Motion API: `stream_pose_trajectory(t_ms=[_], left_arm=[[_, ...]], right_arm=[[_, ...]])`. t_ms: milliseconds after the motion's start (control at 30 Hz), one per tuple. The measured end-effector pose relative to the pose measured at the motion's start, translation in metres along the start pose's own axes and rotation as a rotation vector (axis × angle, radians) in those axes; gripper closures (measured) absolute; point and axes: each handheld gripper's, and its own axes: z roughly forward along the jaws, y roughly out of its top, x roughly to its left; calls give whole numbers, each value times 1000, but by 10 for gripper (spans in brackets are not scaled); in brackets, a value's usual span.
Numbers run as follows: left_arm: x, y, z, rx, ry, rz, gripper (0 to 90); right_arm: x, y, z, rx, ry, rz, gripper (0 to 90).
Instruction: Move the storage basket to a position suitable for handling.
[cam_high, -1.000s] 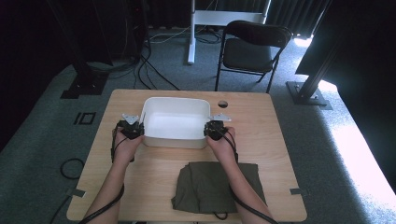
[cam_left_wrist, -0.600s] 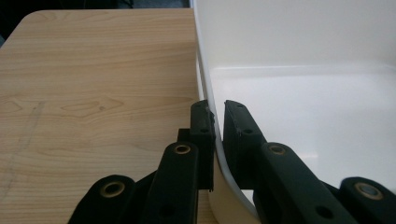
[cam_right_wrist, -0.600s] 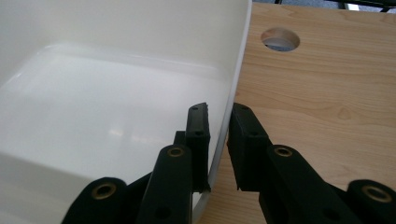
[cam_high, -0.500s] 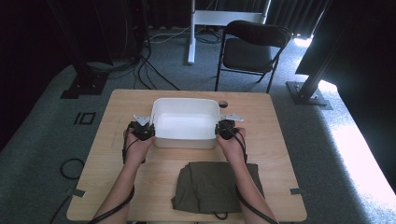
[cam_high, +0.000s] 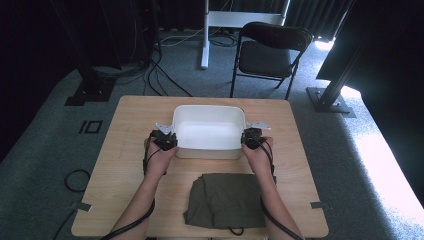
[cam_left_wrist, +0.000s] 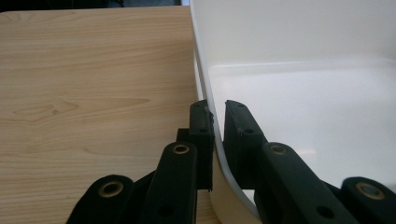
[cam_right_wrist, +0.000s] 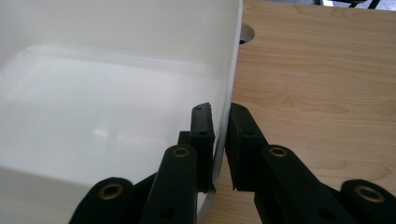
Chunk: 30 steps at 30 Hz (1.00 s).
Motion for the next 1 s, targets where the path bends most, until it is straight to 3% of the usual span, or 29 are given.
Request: stream_pose_trajectory(t_ms=[267, 667, 1000], left_arm=[[-17, 2, 3, 6, -16, 7, 825], [-53, 6, 8, 17, -48, 11, 817], [-74, 9, 11, 34, -59, 26, 810]], right_arm=[[-20, -2, -3, 4, -13, 8, 824], [-56, -4, -9, 22, -24, 11, 827], [-77, -6, -12, 21, -41, 18, 833]])
